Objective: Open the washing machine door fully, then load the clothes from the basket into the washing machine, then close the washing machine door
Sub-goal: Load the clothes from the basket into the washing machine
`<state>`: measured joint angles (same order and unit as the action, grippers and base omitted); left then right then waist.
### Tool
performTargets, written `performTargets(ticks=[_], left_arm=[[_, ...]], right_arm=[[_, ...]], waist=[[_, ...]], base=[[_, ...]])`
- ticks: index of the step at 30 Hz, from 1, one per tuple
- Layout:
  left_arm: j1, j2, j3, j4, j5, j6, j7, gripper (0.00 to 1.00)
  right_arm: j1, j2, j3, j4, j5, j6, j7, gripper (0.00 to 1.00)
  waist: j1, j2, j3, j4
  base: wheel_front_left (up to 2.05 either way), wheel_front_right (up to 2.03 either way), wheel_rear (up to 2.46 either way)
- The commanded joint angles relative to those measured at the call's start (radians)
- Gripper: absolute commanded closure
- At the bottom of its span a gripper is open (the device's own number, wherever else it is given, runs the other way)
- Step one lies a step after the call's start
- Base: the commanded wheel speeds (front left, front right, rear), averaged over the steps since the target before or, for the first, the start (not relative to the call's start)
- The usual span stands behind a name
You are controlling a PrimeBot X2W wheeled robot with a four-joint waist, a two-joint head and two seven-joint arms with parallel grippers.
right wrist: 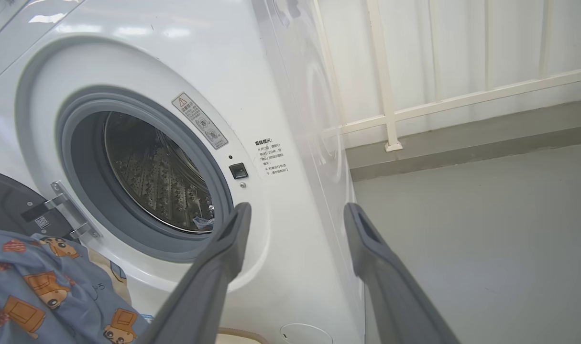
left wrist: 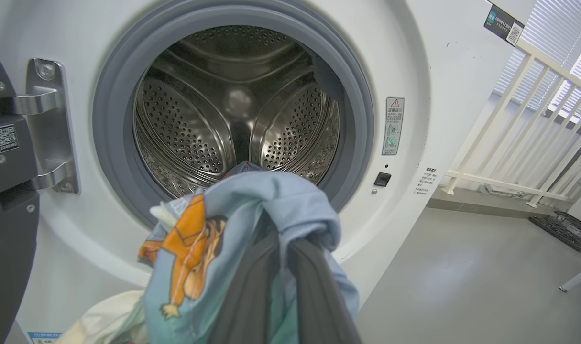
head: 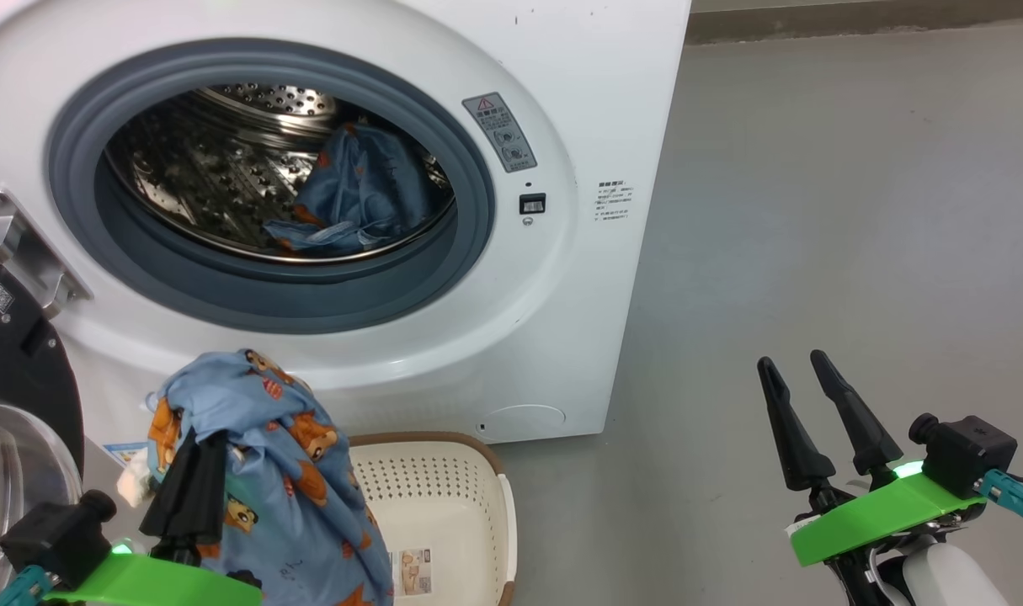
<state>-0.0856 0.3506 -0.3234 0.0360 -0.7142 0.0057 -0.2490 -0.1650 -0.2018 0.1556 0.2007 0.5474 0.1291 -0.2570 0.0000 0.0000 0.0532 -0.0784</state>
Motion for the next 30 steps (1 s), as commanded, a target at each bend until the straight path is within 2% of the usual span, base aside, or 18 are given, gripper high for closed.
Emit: performTargets(ticks=[1, 8, 17, 23, 30], left_arm=[[-0.030, 0.022, 0.047, -0.028, 0.005, 0.003, -0.008, 1.00], [-0.091, 0.025, 0.062, -0.035, 0.015, -0.003, -0.009, 1.00], [-0.288, 0.031, 0.079, 0.022, 0.008, -0.025, 0.013, 1.00], [-0.408, 0.038, 0.079, 0.110, 0.002, -0.053, 0.029, 1.00], [-0.586, 0.052, 0.058, 0.308, 0.018, -0.097, 0.030, 1.00]], right_arm=[[-0.011, -0.013, 0.025, -0.026, -0.008, 0.002, -0.005, 0.00], [-0.011, -0.016, 0.034, -0.026, -0.007, 0.002, -0.005, 0.00], [-0.041, -0.012, 0.047, -0.035, -0.007, 0.002, -0.005, 0.00], [-0.057, 0.000, 0.047, -0.046, -0.016, 0.002, -0.005, 0.00], [-0.084, 0.027, 0.036, -0.071, -0.030, 0.002, -0.005, 0.00]], waist=[[0.0000, 0.0000, -0.001, 0.000], [0.0000, 0.0000, 0.007, -0.005], [0.0000, 0.0000, 0.076, -0.038], [0.0000, 0.0000, 0.131, -0.068], [0.0000, 0.0000, 0.232, -0.117]], base=[[0.00, 0.00, 0.00], [0.00, 0.00, 0.00], [0.00, 0.00, 0.00], [0.00, 0.00, 0.00], [0.00, 0.00, 0.00]])
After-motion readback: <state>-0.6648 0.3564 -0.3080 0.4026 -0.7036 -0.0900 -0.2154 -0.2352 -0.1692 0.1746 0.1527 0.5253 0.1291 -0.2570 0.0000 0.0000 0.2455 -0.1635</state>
